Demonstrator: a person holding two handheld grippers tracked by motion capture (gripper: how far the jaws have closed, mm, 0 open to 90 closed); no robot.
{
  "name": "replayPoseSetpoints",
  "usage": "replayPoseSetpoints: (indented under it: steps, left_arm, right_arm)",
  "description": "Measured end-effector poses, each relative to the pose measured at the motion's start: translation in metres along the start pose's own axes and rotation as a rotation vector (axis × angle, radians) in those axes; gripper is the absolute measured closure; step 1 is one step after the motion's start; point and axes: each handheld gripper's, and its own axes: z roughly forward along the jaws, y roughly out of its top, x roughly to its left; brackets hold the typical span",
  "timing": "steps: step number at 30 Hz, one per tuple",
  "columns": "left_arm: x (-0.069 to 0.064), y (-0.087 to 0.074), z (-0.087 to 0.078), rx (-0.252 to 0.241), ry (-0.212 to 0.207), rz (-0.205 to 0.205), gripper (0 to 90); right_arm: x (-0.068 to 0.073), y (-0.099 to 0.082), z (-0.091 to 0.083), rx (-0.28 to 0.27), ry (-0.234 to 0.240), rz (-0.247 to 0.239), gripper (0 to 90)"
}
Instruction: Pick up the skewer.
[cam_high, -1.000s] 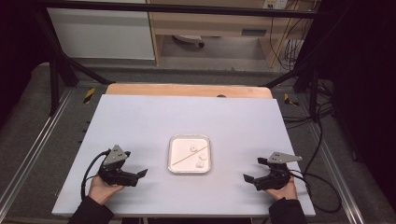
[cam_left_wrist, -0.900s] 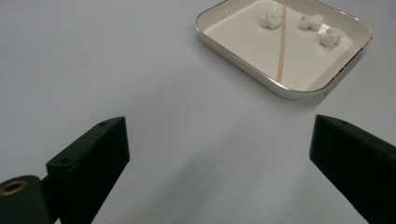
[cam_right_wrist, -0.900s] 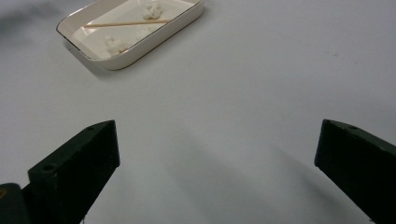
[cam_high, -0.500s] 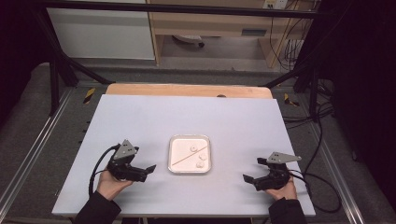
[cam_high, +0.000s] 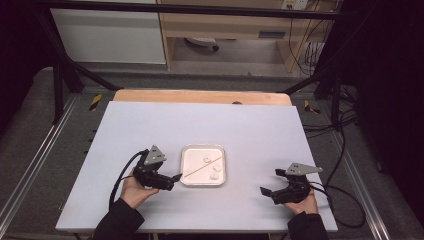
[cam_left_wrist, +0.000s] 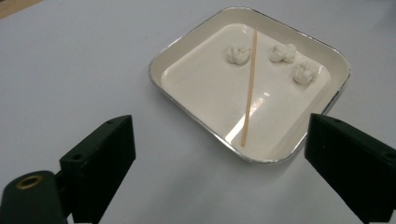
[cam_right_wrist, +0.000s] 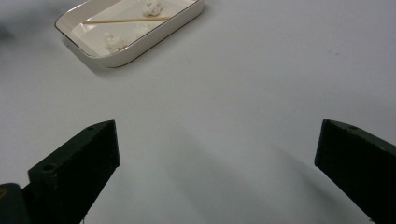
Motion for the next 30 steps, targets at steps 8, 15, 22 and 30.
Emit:
replayPoseSetpoints:
  steps: [8,15,22,30]
  left_arm:
    - [-0.009,0.011,0.021,0.044,-0.016,0.016,20.8]
    - [-0.016,0.017,0.039,0.078,-0.036,0.019,33.2]
    - [-0.022,0.021,0.056,0.127,-0.045,0.027,44.9]
    - [-0.024,0.022,0.07,0.174,-0.058,0.02,58.0]
  right_arm:
    - [0.0,0.0,0.0,0.001,0.0,0.001,0.6]
    - [0.0,0.0,0.0,0.001,0.001,-0.001,0.6]
    - [0.0,0.0,0.001,0.002,0.002,-0.001,0.6]
    - [0.0,0.0,0.0,0.0,0.004,-0.002,0.6]
